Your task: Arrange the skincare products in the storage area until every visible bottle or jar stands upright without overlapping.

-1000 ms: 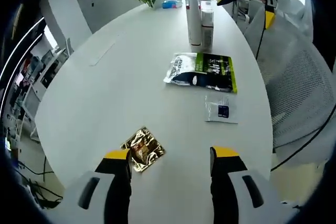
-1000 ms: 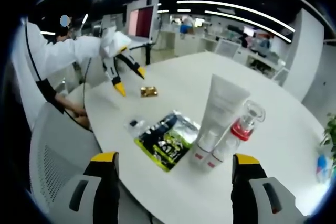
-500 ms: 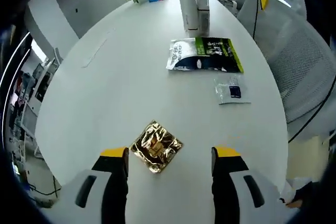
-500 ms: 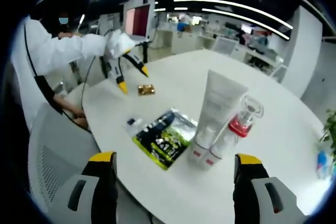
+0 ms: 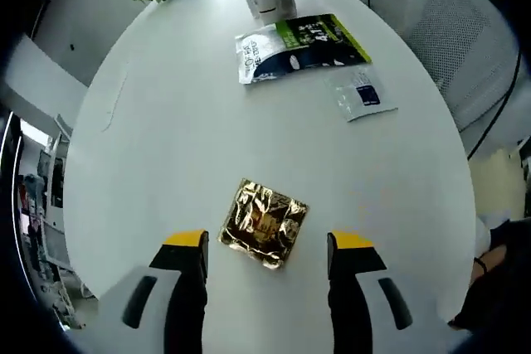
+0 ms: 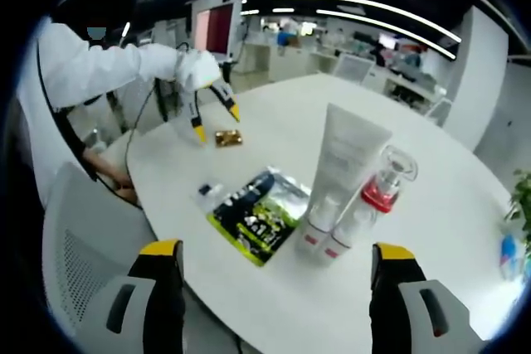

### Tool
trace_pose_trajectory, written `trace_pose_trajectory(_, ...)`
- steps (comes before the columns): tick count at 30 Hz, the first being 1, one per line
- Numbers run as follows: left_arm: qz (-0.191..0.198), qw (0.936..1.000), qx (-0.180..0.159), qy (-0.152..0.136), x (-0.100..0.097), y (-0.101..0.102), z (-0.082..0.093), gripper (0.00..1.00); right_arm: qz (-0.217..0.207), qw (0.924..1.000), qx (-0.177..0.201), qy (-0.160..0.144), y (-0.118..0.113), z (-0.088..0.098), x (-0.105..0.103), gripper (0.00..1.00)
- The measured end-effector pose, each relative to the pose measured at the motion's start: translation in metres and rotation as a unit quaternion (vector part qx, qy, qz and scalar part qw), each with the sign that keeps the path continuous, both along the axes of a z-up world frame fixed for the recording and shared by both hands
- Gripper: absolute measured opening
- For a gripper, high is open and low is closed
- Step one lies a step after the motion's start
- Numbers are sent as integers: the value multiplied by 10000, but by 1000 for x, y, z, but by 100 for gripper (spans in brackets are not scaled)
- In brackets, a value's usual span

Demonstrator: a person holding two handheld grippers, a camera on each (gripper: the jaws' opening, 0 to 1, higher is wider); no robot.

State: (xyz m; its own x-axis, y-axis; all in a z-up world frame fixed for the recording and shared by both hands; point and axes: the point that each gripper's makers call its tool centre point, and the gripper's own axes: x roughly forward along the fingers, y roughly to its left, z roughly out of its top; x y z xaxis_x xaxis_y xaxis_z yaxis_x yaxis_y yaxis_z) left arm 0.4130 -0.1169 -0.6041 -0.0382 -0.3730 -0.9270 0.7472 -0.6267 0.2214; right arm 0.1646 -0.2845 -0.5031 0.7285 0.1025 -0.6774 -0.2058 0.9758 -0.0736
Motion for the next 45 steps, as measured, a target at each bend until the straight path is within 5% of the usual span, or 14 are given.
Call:
trace_pose_trajectory(3, -162, 9998, 51, 43, -2, -2, 0, 48, -15, 10000, -4, 25, 0, -1, -1, 92)
trace_pose_trajectory(10, -591, 9967, 422, -354, 10, -2, -3, 44, -56, 10000, 10, 42, -1, -3, -2, 92)
trace_pose_trajectory(16, -695, 9959, 536, -226, 16, -4, -10, 43, -95, 9999, 20, 69, -2, -5, -3, 92)
trace_pose_trajectory(29, -1160, 9904, 750, -103, -5, -9, -10, 43, -132, 9998, 82, 86, -2, -8, -2, 91)
trace_pose_trajectory(45, -1323, 9828, 1284, 129, 15, -11, -20, 39, 16, 9999, 128, 62, 9, -6, 0, 89)
